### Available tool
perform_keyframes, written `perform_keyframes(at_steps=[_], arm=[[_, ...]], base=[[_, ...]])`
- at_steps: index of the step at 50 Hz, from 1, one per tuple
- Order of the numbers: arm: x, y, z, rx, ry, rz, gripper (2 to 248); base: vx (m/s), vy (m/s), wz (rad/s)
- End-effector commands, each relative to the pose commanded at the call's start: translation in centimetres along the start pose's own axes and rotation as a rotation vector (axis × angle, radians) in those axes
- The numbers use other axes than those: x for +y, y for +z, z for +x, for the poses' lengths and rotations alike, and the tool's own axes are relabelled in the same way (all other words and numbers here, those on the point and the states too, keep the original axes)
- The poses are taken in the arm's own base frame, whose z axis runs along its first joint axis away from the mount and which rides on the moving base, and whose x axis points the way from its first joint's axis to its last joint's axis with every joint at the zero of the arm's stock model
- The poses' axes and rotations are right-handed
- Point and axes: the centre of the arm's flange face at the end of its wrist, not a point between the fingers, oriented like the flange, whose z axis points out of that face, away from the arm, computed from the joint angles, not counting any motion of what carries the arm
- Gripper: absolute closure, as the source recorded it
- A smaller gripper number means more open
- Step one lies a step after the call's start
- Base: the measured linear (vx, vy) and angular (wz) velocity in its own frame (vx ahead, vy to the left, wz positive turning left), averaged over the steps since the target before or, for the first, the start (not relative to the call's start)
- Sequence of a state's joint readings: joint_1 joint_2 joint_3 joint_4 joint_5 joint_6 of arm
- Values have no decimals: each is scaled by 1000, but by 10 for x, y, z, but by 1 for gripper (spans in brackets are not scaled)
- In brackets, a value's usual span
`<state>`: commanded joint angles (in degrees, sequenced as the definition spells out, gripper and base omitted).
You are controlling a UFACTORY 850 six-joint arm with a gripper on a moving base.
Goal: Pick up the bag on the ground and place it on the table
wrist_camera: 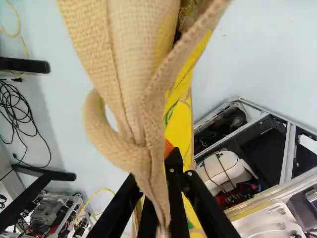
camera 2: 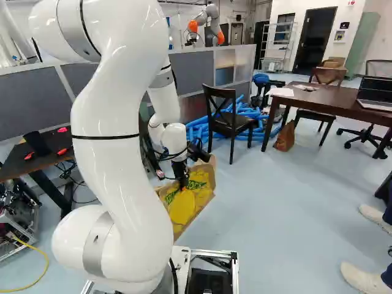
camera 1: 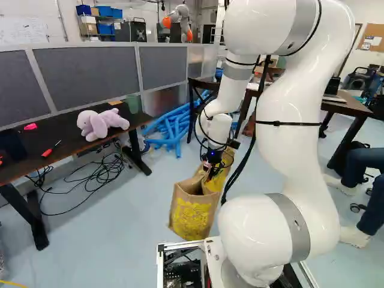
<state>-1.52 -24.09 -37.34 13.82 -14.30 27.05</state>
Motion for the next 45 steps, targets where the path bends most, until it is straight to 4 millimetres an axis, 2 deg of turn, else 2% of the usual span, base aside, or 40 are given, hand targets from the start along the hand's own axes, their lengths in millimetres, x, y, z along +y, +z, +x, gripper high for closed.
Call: perform_keyframes(at_steps=[45], arm=[[2,-69,4,46,-166,-11,228]], base=[[0,0,0]])
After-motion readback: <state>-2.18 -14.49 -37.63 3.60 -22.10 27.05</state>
